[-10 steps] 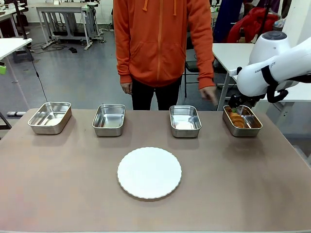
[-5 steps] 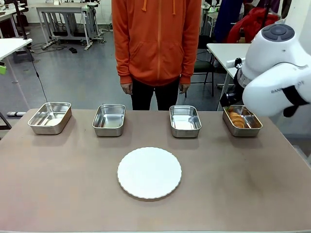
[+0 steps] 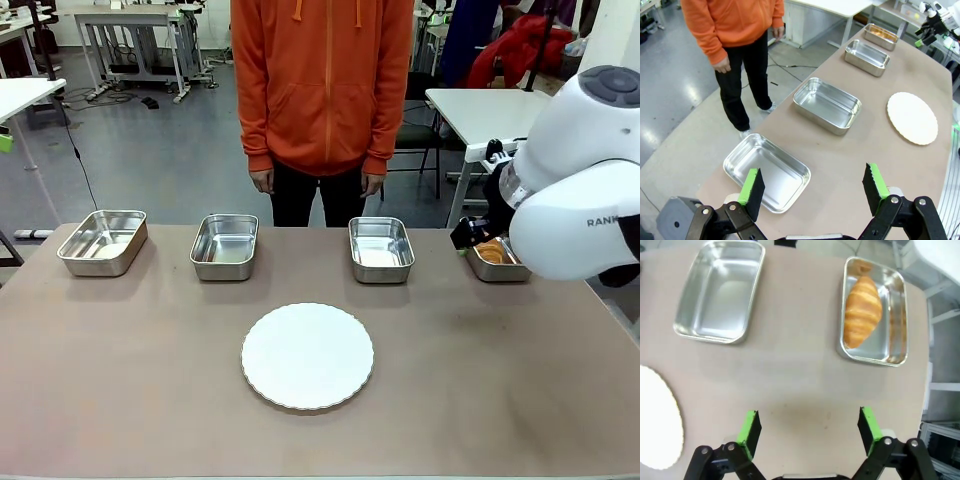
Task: Place the bread in the container.
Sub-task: Place the Butter Roll into the Airtight Container indicated by the human.
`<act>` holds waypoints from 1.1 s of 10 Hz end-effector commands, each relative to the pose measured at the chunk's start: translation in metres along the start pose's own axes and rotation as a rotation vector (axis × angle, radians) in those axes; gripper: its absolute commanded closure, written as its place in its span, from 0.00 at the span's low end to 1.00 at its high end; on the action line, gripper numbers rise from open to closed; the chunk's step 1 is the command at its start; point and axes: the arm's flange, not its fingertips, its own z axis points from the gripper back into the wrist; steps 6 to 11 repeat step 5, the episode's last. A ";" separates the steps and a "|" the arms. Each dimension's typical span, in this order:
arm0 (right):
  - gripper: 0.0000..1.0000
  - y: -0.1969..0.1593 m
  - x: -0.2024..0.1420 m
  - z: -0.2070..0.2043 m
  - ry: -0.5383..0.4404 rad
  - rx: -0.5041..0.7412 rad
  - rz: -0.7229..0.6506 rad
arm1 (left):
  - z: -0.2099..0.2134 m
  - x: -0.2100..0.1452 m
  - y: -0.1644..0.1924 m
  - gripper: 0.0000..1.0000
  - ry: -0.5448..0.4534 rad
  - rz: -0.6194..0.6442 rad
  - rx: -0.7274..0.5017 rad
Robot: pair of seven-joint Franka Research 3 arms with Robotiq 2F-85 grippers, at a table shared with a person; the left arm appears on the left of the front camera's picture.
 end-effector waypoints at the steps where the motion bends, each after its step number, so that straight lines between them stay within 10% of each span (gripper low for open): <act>1: 0.00 0.001 0.000 -0.003 0.001 -0.026 -0.015 | 0.000 0.002 -0.002 0.00 -0.005 -0.004 -0.004; 11: 0.00 0.001 0.000 -0.003 0.001 -0.026 -0.015 | 0.000 0.002 -0.002 0.00 -0.005 -0.004 -0.004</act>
